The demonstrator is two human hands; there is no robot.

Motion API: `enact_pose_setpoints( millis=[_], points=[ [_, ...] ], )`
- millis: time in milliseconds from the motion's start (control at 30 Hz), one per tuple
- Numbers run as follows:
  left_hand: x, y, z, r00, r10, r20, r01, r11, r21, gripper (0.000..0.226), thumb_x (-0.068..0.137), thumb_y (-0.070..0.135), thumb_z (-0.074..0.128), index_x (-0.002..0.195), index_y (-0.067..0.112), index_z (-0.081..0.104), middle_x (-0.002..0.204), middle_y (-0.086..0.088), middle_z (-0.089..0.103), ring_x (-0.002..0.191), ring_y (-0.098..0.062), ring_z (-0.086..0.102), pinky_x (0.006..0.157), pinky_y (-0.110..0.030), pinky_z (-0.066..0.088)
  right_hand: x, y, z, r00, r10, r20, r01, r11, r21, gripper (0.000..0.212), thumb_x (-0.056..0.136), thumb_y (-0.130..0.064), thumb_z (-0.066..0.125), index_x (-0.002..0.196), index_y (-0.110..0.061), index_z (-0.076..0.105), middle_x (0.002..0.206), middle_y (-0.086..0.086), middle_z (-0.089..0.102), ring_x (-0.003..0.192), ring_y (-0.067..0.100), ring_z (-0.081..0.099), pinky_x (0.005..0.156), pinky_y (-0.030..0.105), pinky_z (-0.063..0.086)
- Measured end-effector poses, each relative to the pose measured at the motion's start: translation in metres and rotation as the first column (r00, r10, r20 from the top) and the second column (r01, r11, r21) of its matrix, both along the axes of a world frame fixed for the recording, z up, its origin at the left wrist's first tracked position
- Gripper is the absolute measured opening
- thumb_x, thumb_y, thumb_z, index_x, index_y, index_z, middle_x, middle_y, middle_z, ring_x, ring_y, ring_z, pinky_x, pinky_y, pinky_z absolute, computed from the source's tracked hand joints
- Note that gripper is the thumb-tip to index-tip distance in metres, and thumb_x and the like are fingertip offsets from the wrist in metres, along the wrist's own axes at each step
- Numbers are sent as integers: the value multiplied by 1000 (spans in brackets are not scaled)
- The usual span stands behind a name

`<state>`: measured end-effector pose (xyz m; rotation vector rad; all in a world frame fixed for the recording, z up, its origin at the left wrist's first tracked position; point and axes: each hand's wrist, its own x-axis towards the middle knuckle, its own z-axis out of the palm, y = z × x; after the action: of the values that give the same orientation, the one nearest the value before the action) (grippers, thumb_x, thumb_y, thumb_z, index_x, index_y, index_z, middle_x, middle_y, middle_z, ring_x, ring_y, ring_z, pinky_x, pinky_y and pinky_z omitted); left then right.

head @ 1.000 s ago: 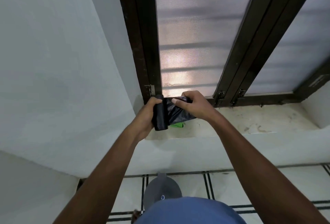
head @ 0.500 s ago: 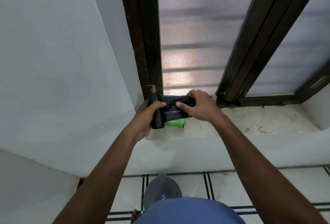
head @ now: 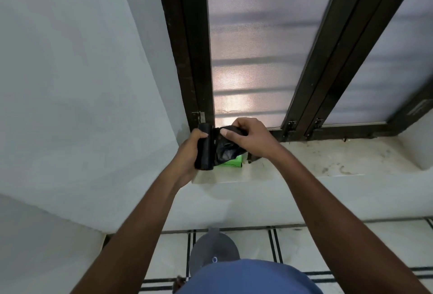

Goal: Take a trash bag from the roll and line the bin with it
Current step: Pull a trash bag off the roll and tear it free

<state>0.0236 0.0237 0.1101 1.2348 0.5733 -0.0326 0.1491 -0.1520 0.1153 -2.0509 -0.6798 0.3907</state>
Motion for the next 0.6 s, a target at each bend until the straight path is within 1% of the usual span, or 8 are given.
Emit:
enact_pose_setpoints(
  millis=[67,133,267,367,433,500,567,600],
  points=[
    [-2,2,0,1000,14,11,-14,1000,-26,41,103,39,54,130,13,72,116,-10,81,108,-27,77,101,-47,56,4,-4,-4,1000,-6,8,6,1000,-9,38,93,-56,83,86,-21,70,79,-6,70,72,10,67,68,31,56],
    [-2,3,1,1000,6,26,-6,1000,-14,39,102,37,62,129,12,74,117,-8,81,106,-26,78,98,-44,56,7,-8,-6,999,-23,26,24,999,-36,39,89,-60,85,85,-24,70,83,-5,74,77,15,72,72,35,57],
    [-3,1,3,999,-28,44,27,999,18,42,101,41,67,136,18,72,127,-8,80,119,-28,75,97,-42,59,6,-16,-2,997,-59,52,65,991,-117,58,73,-81,85,86,-26,70,84,-4,74,79,18,74,72,40,61],
    [-1,-3,2,998,-34,52,31,998,54,42,100,45,68,136,24,72,126,-4,80,121,-26,75,105,-46,58,4,-16,-1,999,-36,14,38,990,-135,61,70,-85,84,89,-27,76,86,-5,78,82,14,77,82,49,68],
    [0,-4,1,997,-47,69,42,997,60,45,100,47,71,139,24,70,129,-4,79,122,-26,74,112,-51,54,2,-15,-2,1000,-4,-13,2,993,-117,55,74,-80,84,92,-28,80,88,-7,81,84,12,80,87,50,67],
    [0,-5,1,994,-61,89,56,997,56,48,100,48,72,141,22,69,132,-5,78,123,-26,74,115,-52,52,-1,-14,-2,997,29,-69,-33,998,-57,44,84,-69,85,96,-27,84,92,-6,84,88,12,82,92,50,67],
    [-1,-4,0,991,-81,103,77,996,47,50,101,49,72,142,20,69,134,-6,77,126,-26,73,116,-51,51,-5,-12,1,991,45,-129,-42,999,26,39,96,-56,82,97,-17,83,92,4,85,89,21,83,92,51,67],
    [-2,-4,0,990,-91,108,86,995,43,50,100,48,73,141,19,69,135,-6,77,126,-27,72,117,-51,50,-7,-10,2,988,51,-143,-42,997,65,40,100,-51,79,96,-11,82,92,8,84,89,25,84,87,49,68]
  ],
)
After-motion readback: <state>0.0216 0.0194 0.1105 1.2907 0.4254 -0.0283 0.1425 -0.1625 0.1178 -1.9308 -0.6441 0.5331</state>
